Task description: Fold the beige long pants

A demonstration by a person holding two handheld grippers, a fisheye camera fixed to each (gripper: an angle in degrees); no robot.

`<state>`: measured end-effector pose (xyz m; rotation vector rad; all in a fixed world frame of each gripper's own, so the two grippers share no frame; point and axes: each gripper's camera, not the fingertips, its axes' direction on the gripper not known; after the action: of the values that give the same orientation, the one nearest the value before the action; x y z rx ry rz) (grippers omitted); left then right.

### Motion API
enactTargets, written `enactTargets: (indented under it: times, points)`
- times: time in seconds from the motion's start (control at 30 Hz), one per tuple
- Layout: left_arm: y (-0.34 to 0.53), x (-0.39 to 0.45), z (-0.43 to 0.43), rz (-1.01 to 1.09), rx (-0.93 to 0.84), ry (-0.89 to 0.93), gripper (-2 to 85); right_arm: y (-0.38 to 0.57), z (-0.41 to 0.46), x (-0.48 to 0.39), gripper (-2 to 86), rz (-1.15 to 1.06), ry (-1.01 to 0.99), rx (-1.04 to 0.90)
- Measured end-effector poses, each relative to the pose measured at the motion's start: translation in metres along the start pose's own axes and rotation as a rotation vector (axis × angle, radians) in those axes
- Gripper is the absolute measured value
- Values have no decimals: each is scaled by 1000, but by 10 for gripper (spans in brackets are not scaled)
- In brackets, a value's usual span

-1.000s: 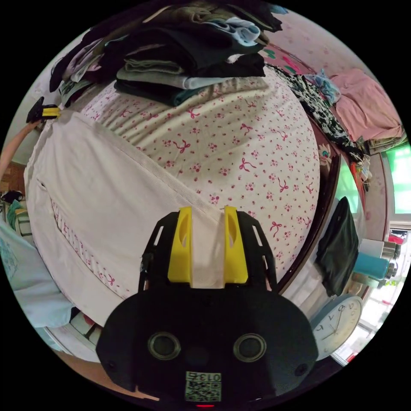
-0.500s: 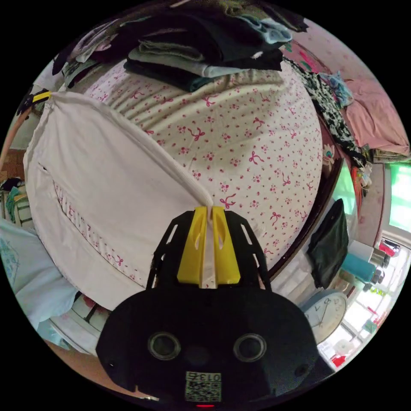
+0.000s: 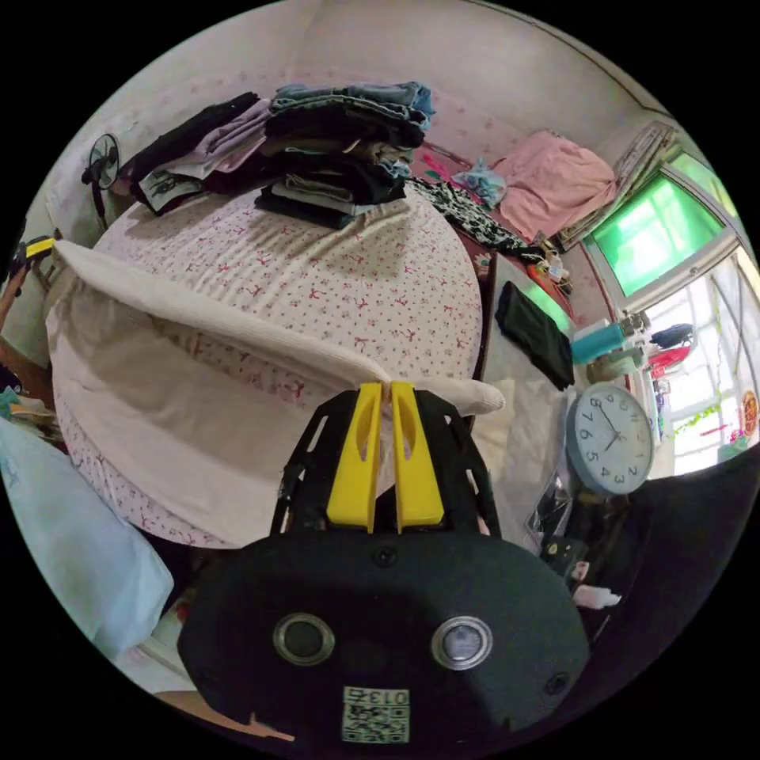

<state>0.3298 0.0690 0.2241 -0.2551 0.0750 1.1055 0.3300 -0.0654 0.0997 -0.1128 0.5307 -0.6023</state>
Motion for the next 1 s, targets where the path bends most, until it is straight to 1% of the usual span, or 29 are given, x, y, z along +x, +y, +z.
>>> enactTargets:
  times: [0.13, 0.23, 0.37, 0.53, 0.77, 1.0]
  points:
    - [52, 28, -1, -29, -60, 38, 3, 72, -7, -26, 24, 112, -42, -5]
    - [80, 48, 17, -39, -129, 67, 3, 114, 8, -47, 25, 165, -70, -73]
    - [99, 72, 49, -22, -201, 88, 3, 153, 41, -86, 26, 88, -22, -187]
    - [102, 81, 81, -18, -253, 106, 3, 177, 57, -95, 25, 126, -49, -206]
    - [107, 60, 58, 49, -197, 94, 3, 208, 29, -96, 20, 125, -36, -120]
    - [114, 65, 93, 93, -275, 126, 8, 240, 66, -107, 21, 119, -92, -205]
